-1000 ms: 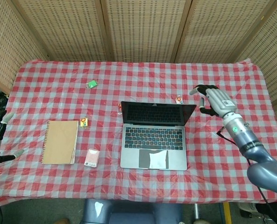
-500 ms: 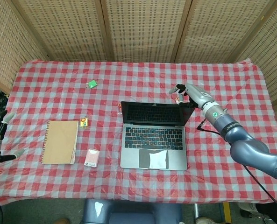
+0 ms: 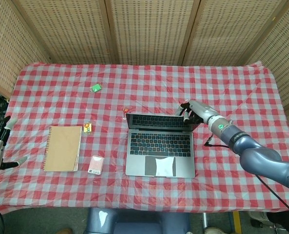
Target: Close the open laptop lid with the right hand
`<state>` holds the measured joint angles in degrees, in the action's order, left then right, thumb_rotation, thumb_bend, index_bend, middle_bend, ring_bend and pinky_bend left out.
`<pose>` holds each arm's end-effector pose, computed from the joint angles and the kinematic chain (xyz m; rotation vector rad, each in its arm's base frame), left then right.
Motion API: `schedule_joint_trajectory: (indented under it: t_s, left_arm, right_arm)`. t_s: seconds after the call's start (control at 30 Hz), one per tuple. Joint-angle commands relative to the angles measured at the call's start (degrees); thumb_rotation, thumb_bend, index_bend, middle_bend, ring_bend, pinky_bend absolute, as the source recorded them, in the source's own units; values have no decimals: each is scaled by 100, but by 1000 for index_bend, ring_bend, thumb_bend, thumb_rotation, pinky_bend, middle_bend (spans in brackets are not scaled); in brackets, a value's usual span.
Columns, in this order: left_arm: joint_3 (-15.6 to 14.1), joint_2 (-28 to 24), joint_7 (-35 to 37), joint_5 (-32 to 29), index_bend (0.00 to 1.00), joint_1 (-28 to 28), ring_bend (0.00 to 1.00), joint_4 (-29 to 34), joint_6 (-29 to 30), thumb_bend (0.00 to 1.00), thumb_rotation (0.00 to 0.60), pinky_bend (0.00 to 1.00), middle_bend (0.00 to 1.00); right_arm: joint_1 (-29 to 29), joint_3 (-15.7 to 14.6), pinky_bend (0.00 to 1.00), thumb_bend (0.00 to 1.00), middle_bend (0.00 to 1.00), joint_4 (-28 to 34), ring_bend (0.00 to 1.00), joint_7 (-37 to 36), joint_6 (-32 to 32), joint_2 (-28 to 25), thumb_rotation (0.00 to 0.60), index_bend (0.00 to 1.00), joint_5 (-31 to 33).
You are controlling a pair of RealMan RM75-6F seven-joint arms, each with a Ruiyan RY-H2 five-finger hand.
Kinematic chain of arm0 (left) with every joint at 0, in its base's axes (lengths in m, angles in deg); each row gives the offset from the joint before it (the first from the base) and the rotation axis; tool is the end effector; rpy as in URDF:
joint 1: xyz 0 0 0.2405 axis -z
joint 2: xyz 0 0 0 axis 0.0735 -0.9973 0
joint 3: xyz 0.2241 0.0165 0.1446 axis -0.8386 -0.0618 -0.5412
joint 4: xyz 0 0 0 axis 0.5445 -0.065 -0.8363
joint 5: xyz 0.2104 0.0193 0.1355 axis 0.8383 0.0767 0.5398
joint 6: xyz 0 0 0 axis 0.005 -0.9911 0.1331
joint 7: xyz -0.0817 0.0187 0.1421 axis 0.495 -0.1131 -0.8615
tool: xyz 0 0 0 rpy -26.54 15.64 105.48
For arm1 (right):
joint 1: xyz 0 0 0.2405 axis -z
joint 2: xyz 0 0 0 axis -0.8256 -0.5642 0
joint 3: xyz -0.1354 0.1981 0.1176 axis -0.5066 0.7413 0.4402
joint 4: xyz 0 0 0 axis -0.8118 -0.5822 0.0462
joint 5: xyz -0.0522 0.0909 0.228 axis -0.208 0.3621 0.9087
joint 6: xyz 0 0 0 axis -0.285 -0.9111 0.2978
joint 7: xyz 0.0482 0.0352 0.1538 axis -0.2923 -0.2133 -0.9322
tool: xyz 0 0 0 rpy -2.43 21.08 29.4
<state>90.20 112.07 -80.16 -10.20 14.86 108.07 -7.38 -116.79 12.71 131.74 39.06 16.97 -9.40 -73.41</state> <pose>-0.2882 0.2449 0.1528 -1.3860 -0.9280 -0.8802 -0.1047 -0.4632 0.0852 1.7416 -1.6922 0.8035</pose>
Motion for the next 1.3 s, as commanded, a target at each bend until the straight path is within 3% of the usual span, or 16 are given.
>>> schedule_joint_trajectory:
  t_s: [0.03,0.33,0.63,0.93,1.3]
  left_arm:
    - [6,3,21,23,0,3,0,-13,17,0,600,0,0]
    - [-25,21,-26,23,0,25,0,2,-32,0,599,0,0]
    - [-33,28,-58,4,0,42,0,13,-56,0,600,0,0]
    - [-43,73,-144,-34,0,88,0,10,-120,0,600,0,0]
    - [-73,146,-299,-47,0,149,0,35,-194,0,600,0,0]
  right_arm:
    - [84,107,381,1000,449,174,375,-168,298,-147,600,456,-220]
    - [375,332,383,1000,454,552,376,-334,949,-353,600,465,-851]
    - [873,344,344,1000,471,1026,376,29,801,-352,600,540,-1759]
    - [1773,40,335,1000,471,1321,376,521,-436,159,600,545,-3347]
    - [2294,-935,335,1000,471,666,376,619,-1816,788,600,521,-5677]
